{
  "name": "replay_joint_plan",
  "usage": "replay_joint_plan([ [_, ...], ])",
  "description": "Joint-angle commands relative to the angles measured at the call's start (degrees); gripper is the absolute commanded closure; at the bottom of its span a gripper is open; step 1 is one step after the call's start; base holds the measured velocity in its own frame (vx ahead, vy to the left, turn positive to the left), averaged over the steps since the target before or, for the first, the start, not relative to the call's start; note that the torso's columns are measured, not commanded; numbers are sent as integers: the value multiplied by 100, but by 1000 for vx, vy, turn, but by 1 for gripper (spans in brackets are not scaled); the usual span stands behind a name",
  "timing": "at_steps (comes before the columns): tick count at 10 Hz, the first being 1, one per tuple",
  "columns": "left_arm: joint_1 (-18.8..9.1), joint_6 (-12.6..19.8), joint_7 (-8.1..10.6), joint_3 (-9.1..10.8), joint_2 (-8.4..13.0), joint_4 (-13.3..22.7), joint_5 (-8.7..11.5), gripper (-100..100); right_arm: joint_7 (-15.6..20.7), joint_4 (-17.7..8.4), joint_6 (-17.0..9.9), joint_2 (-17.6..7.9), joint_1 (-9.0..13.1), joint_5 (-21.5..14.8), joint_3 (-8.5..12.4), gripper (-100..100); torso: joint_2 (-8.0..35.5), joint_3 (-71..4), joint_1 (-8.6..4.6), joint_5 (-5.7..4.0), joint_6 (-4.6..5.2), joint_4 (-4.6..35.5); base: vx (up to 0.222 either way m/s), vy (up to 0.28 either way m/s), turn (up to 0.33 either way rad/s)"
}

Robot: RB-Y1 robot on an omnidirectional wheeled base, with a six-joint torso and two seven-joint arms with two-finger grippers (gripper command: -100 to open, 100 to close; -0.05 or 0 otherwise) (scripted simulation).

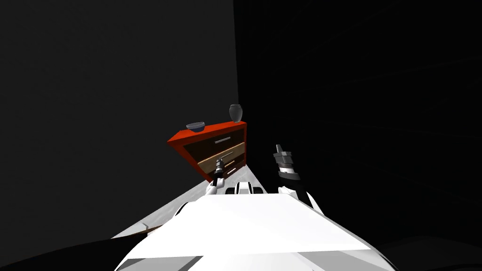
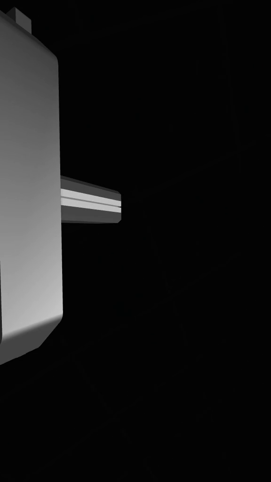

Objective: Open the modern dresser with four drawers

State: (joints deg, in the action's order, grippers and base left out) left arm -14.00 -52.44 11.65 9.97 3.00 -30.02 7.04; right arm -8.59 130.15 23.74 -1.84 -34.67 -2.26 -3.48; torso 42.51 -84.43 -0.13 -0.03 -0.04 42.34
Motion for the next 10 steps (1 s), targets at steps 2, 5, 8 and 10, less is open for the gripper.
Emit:
replay_joint_plan([
  [2, -55, 22, -124, -109, -52, 58, 149, 100, 0, 0, 0, -1, -2, 0, 1, 0, -27, -19, 26, -3, -7, 4, -38, -23, 63],
  [5, -89, 129, -447, -347, -281, -102, 352, 100, 0, 0, 0, -1, -2, 0, 2, 0, 1, -1, 17, 2, 0, 6, -79, 11, 106],
  [8, -107, 183, -608, -467, -395, -162, 453, 100, 0, 0, 0, -1, -2, 0, 2, 0, -8, -8, 10, -7, -6, 12, -55, 6, 61],
  [10, -124, 236, -769, -586, -509, -262, 554, 100, 0, 0, 0, -1, -2, 0, 1, 0, -3, -4, 8, -8, -7, 17, -30, 3, 43],
])
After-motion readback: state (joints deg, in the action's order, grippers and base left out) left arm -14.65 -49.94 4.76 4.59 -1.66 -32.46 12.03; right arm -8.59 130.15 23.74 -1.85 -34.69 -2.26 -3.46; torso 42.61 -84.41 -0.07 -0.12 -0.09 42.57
